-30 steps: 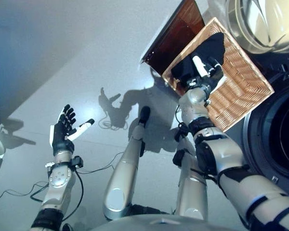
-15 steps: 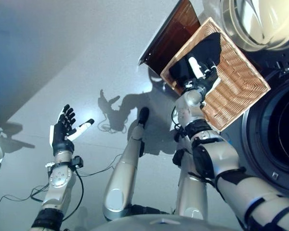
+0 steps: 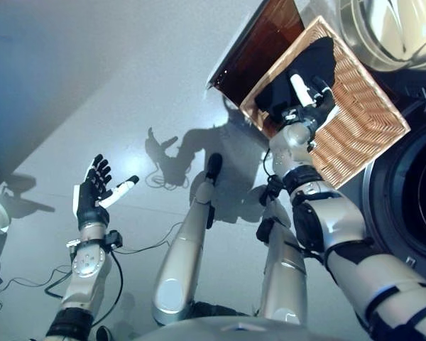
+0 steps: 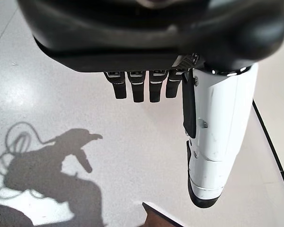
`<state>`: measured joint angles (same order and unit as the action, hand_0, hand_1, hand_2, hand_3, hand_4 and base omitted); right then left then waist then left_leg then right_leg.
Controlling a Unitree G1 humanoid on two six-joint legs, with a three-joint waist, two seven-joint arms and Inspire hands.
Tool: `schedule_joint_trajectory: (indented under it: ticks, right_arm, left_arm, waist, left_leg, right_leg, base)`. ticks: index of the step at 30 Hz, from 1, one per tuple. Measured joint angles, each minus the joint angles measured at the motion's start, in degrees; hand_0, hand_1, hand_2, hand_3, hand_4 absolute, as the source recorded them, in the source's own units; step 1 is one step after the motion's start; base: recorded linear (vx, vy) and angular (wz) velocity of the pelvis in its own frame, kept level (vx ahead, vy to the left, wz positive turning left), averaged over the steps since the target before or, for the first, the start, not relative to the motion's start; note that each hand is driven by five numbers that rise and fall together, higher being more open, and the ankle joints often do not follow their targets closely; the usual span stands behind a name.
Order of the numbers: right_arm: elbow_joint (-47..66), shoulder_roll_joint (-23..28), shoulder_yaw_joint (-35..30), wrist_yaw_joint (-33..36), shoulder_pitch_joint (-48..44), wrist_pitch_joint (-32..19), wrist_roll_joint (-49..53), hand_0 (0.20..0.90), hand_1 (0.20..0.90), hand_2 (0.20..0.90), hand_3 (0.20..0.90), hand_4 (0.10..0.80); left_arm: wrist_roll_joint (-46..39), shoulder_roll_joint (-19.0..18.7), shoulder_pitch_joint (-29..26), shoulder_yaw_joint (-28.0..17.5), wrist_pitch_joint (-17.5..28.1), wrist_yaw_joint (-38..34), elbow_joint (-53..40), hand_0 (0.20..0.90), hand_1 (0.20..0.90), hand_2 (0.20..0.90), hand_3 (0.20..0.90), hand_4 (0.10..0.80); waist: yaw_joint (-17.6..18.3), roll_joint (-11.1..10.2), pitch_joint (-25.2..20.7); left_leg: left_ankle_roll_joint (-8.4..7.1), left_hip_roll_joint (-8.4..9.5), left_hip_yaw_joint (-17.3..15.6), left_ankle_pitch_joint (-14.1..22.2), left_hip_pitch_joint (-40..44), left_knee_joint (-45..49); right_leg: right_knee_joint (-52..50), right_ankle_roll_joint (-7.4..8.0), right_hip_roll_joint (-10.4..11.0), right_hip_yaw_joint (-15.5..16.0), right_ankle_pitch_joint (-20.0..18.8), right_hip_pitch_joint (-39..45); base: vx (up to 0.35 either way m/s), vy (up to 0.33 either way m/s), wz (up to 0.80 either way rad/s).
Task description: Pick up the clothes and place them into the washing machine
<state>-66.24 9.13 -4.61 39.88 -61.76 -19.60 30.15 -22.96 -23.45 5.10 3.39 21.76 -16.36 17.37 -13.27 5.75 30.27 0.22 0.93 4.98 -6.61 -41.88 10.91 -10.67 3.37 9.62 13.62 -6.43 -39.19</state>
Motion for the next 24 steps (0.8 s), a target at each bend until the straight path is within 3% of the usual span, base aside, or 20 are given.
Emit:
schedule_joint_trajectory:
  ticks: [1,3,4,6,24]
  right_arm:
    - [0.00,0.01,0.01,-0.01,-0.06,0.01,-0.01,0.900,0.900,0.900,0.900,0.800]
    - [0.00,0.11,0.03,-0.06,-0.30,0.04,-0.02,0.609,0.609,0.609,0.609,0.592]
    - [0.00,0.14,0.06,-0.06,-0.31,0.11,-0.02,0.376,0.376,0.376,0.376,0.425]
    - [0.01,0.73,0.08,-0.05,-0.40,0.67,-0.09,0.200,0.200,0.200,0.200,0.300]
    - [-0.02,1.49,0.40,-1.45,-0.79,2.21,-0.49,0.200,0.200,0.200,0.200,0.300]
  left_arm:
    - [0.00,0.00,0.00,0.00,0.00,0.00,0.00,0.900,0.900,0.900,0.900,0.800]
    - [0.00,0.00,0.00,0.01,0.00,0.06,0.01,0.900,0.900,0.900,0.900,0.800]
    - [0.00,0.00,0.00,0.02,0.00,0.11,0.05,0.900,0.900,0.900,0.900,0.800]
    - [-0.01,0.00,0.00,0.01,0.00,0.11,0.06,0.900,0.900,0.900,0.900,0.800]
    - [-0.01,0.00,0.00,0.01,0.00,0.18,0.04,0.900,0.900,0.900,0.900,0.800]
  waist:
    - [-0.01,0.00,0.00]
    - [0.03,0.00,0.00]
    - [0.03,0.00,0.00]
    - [0.02,0.00,0.00]
    - [-0.05,-0.02,0.01]
  left_leg:
    - [0.00,0.00,-0.02,0.00,-0.07,0.02]
    - [0.00,-0.03,-0.03,-0.02,-0.37,0.14]
    - [0.00,-0.02,-0.03,-0.02,-0.38,0.15]
    - [0.00,0.00,-0.03,-0.02,-0.38,0.17]
    - [0.02,0.00,-0.05,0.00,-0.41,0.06]
  right_leg:
    - [-0.02,0.00,0.00,-0.02,0.00,-0.08]
    - [-0.02,0.27,-0.01,-0.03,0.18,-0.33]
    - [-0.02,0.28,-0.01,-0.03,0.18,-0.33]
    - [-0.04,0.30,0.01,-0.04,0.20,-0.32]
    - [-0.03,0.08,-0.01,-0.04,-0.08,-0.38]
  base:
    - [0.000,0.000,0.00]
    - [0.000,0.000,0.00]
    - [0.000,0.000,0.00]
    - [0.000,0.000,0.00]
    - [0.000,0.000,0.00]
